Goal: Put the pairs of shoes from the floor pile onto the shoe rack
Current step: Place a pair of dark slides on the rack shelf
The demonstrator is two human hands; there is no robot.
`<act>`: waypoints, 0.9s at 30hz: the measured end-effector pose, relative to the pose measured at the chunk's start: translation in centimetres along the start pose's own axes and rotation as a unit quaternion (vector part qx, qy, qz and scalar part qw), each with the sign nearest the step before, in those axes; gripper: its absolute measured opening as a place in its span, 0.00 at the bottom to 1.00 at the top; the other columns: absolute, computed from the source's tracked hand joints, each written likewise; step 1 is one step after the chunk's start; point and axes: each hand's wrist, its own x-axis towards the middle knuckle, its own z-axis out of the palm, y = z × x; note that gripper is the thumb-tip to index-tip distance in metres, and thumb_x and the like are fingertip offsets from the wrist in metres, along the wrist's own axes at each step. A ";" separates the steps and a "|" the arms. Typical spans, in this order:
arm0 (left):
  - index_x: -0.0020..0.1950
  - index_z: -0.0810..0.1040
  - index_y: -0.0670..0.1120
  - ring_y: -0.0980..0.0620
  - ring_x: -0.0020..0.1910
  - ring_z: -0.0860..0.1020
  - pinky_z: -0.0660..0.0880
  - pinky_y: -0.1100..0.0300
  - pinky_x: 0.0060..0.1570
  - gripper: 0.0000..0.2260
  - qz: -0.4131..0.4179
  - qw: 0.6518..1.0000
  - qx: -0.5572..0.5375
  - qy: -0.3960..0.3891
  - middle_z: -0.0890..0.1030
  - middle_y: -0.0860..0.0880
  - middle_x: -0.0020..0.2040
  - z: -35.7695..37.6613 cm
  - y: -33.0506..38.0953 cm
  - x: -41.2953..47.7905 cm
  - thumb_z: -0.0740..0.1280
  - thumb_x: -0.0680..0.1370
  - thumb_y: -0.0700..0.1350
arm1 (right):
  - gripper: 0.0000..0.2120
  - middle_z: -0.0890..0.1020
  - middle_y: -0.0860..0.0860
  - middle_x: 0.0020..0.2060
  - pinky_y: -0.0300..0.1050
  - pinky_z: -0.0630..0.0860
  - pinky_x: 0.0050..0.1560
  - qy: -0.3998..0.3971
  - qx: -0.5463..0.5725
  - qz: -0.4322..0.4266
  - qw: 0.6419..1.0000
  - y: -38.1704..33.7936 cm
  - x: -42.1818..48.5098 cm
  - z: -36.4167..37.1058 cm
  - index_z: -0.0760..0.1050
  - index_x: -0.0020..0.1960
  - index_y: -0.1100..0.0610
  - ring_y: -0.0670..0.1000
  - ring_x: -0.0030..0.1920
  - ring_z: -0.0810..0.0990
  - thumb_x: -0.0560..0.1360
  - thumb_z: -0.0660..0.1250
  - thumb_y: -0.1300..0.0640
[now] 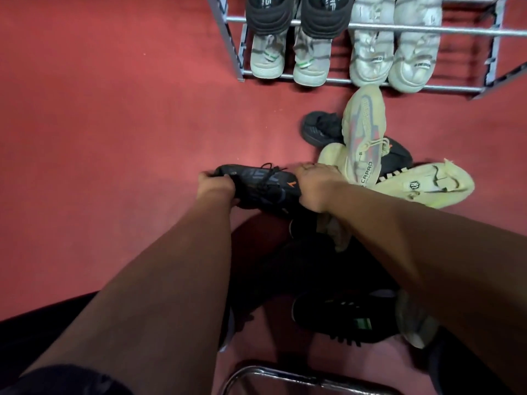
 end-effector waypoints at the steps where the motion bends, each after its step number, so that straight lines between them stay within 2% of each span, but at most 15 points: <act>1: 0.62 0.69 0.49 0.36 0.57 0.76 0.84 0.37 0.46 0.12 0.010 1.000 0.011 0.005 0.72 0.43 0.63 0.0 0.4 -0.3 0.69 0.82 0.43 | 0.38 0.74 0.54 0.74 0.57 0.69 0.73 0.000 0.006 0.000 1.000 0.1 0.2 -0.2 0.63 0.81 0.50 0.59 0.73 0.73 0.72 0.68 0.51; 4: 0.62 0.70 0.48 0.37 0.52 0.77 0.85 0.39 0.38 0.16 0.041 0.998 0.038 0.018 0.74 0.43 0.59 -0.1 0.8 0.4 0.72 0.80 0.49 | 0.33 0.75 0.52 0.73 0.53 0.73 0.70 -0.001 0.032 -0.013 0.999 0.6 0.5 -0.7 0.65 0.80 0.45 0.59 0.71 0.76 0.75 0.66 0.53; 8: 0.57 0.70 0.48 0.39 0.50 0.79 0.85 0.39 0.40 0.14 0.093 0.994 -0.003 0.053 0.74 0.47 0.48 -0.5 1.0 0.8 0.72 0.79 0.50 | 0.33 0.78 0.53 0.71 0.47 0.76 0.65 0.025 0.105 -0.025 0.994 1.3 0.9 -1.0 0.66 0.80 0.43 0.58 0.69 0.78 0.77 0.64 0.57; 9: 0.58 0.70 0.48 0.39 0.51 0.80 0.85 0.38 0.41 0.14 0.099 0.992 -0.016 0.075 0.74 0.47 0.48 -0.5 1.1 1.0 0.71 0.79 0.50 | 0.32 0.79 0.55 0.70 0.45 0.75 0.65 0.052 0.141 -0.019 0.988 1.4 0.9 -1.2 0.68 0.80 0.46 0.58 0.69 0.77 0.77 0.65 0.57; 11: 0.65 0.69 0.45 0.38 0.49 0.79 0.85 0.38 0.38 0.18 0.066 0.989 -0.092 0.096 0.73 0.44 0.55 -0.5 1.4 1.2 0.70 0.80 0.49 | 0.25 0.79 0.60 0.67 0.45 0.72 0.64 0.120 0.205 0.022 0.971 1.6 1.1 -1.6 0.73 0.75 0.57 0.60 0.68 0.77 0.78 0.66 0.58; 13: 0.71 0.68 0.43 0.39 0.49 0.82 0.85 0.43 0.37 0.19 0.009 0.990 -0.126 0.061 0.73 0.42 0.58 -0.4 1.5 1.1 0.68 0.82 0.47 | 0.19 0.79 0.62 0.64 0.49 0.73 0.63 0.168 0.233 0.065 0.956 1.8 1.1 -2.0 0.76 0.68 0.62 0.63 0.65 0.79 0.79 0.66 0.58; 14: 0.70 0.72 0.42 0.40 0.50 0.84 0.86 0.45 0.41 0.16 -0.016 0.995 -0.099 0.022 0.76 0.42 0.58 -0.1 1.5 0.8 0.66 0.83 0.46 | 0.18 0.79 0.62 0.63 0.50 0.74 0.63 0.179 0.228 0.068 0.955 1.9 1.1 -2.2 0.76 0.67 0.62 0.64 0.63 0.79 0.78 0.66 0.57; 16: 0.55 0.78 0.38 0.39 0.53 0.83 0.83 0.43 0.53 0.09 -0.048 0.997 -0.018 -0.053 0.81 0.40 0.51 0.9 1.2 -0.2 0.64 0.82 0.44 | 0.19 0.78 0.61 0.61 0.54 0.75 0.64 0.200 0.161 0.055 0.965 2.5 0.7 -2.7 0.77 0.66 0.61 0.64 0.63 0.77 0.76 0.66 0.57; 17: 0.50 0.78 0.38 0.38 0.51 0.83 0.80 0.40 0.57 0.11 -0.046 0.997 0.028 -0.054 0.82 0.37 0.49 1.6 0.5 0.2 0.63 0.81 0.46 | 0.20 0.78 0.59 0.61 0.55 0.75 0.64 0.207 0.101 0.049 0.972 3.1 0.4 -2.9 0.77 0.66 0.60 0.64 0.63 0.76 0.75 0.66 0.57; 18: 0.52 0.78 0.37 0.37 0.52 0.82 0.78 0.37 0.60 0.17 -0.031 0.993 0.100 -0.053 0.82 0.35 0.51 2.7 -0.2 1.1 0.60 0.80 0.50 | 0.20 0.77 0.57 0.62 0.56 0.74 0.64 0.204 0.033 0.048 0.977 3.8 0.1 -3.0 0.76 0.66 0.58 0.63 0.65 0.74 0.75 0.66 0.56; 19: 0.59 0.78 0.36 0.35 0.57 0.81 0.76 0.36 0.63 0.24 -0.015 0.987 0.156 -0.036 0.82 0.33 0.58 3.6 -0.8 1.4 0.57 0.78 0.54 | 0.21 0.77 0.56 0.64 0.56 0.73 0.65 0.186 -0.032 0.050 0.981 4.5 -0.3 -3.1 0.75 0.67 0.57 0.62 0.67 0.72 0.75 0.65 0.56; 21: 0.72 0.72 0.35 0.34 0.69 0.74 0.70 0.43 0.70 0.32 0.032 0.968 0.242 0.058 0.75 0.35 0.70 4.5 -0.8 -0.8 0.54 0.79 0.59 | 0.23 0.75 0.52 0.69 0.58 0.69 0.68 0.134 -0.140 0.064 0.979 5.7 -1.1 -3.1 0.71 0.72 0.53 0.58 0.74 0.67 0.78 0.62 0.52; 23: 0.75 0.66 0.35 0.37 0.72 0.68 0.66 0.46 0.70 0.32 0.077 0.950 0.285 0.100 0.69 0.37 0.72 4.8 -0.9 -3.3 0.57 0.81 0.59 | 0.21 0.75 0.50 0.69 0.59 0.68 0.65 0.109 -0.195 0.087 0.971 6.5 -1.5 -3.2 0.69 0.72 0.50 0.55 0.75 0.66 0.80 0.58 0.49; 25: 0.74 0.65 0.36 0.36 0.71 0.67 0.65 0.45 0.69 0.32 0.126 0.934 0.312 0.118 0.68 0.38 0.71 5.2 -1.0 -4.5 0.60 0.80 0.59 | 0.19 0.76 0.49 0.68 0.55 0.68 0.57 0.096 -0.219 0.124 0.963 6.8 -1.8 -3.9 0.70 0.70 0.48 0.56 0.71 0.67 0.80 0.56 0.51; 27: 0.73 0.66 0.37 0.36 0.70 0.67 0.65 0.45 0.70 0.32 0.168 0.921 0.328 0.124 0.68 0.38 0.71 5.8 -0.6 -3.8 0.61 0.79 0.59 | 0.21 0.75 0.49 0.67 0.53 0.63 0.51 0.050 -0.244 0.175 0.953 7.0 -2.0 -4.8 0.74 0.70 0.47 0.58 0.70 0.65 0.80 0.55 0.53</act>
